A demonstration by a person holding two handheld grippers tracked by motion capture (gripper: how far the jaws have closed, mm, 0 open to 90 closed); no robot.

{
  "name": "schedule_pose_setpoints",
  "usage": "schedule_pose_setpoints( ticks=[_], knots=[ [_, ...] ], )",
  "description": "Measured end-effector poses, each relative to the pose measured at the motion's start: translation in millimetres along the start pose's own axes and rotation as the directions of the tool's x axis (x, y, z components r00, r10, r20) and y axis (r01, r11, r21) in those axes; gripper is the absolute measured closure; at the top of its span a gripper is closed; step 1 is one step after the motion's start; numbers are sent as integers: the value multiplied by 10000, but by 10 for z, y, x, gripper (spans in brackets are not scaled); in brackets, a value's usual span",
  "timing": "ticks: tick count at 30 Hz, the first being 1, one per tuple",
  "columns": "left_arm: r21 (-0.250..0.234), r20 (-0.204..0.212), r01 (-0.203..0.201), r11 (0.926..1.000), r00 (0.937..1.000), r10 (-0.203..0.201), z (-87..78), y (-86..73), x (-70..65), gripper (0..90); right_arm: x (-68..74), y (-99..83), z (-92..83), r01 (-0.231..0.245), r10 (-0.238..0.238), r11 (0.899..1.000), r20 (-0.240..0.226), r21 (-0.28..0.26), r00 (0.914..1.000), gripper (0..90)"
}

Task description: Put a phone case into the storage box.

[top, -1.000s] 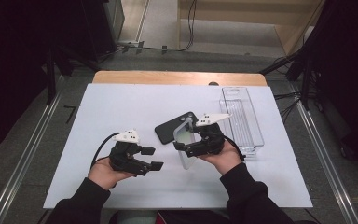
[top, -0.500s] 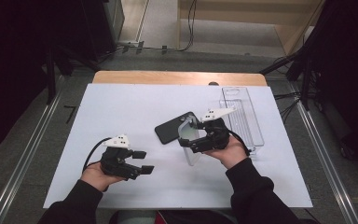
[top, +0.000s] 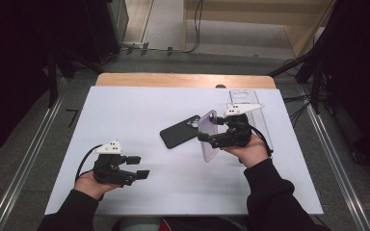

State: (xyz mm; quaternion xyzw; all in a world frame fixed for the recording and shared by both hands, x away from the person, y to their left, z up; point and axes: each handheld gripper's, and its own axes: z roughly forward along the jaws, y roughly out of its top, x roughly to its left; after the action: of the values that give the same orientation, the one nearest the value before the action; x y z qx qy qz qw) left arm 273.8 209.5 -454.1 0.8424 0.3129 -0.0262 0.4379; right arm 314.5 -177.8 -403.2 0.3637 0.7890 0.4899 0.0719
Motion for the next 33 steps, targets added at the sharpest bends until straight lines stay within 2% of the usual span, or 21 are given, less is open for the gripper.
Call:
schedule_pose_setpoints(
  ticks=[4, 10, 16, 24, 30, 33],
  knots=[
    [-22, -151, 155, 9999, 9998, -155, -11, -25, 27, 308, -61, 3, -60, -180, 184, 9997, 284, -149, 9994, 146],
    [-110, -305, 295, 9995, 9991, -298, -14, -27, 48, 307, -125, 23, -195, -572, 640, 9966, 1213, -587, 9905, 146],
    [-80, -244, 312, 9995, 9992, -313, -4, -18, 52, 307, -183, 38, -346, -888, 1078, 9903, 1891, -1064, 9760, 146],
    [-70, -169, 368, 9993, 9992, -369, 15, -4, 54, 307, -287, 43, -544, -1204, 1570, 9800, 2433, -1584, 9572, 146],
    [-83, -108, 421, 9991, 9990, -422, 27, -3, 60, 307, -360, 52, -674, -1391, 1913, 9711, 2838, -1940, 9396, 146],
    [-83, -144, 435, 9990, 9989, -436, 20, -5, 63, 307, -399, 70, -703, -1329, 1919, 9711, 3168, -1984, 9289, 146]
  ],
)
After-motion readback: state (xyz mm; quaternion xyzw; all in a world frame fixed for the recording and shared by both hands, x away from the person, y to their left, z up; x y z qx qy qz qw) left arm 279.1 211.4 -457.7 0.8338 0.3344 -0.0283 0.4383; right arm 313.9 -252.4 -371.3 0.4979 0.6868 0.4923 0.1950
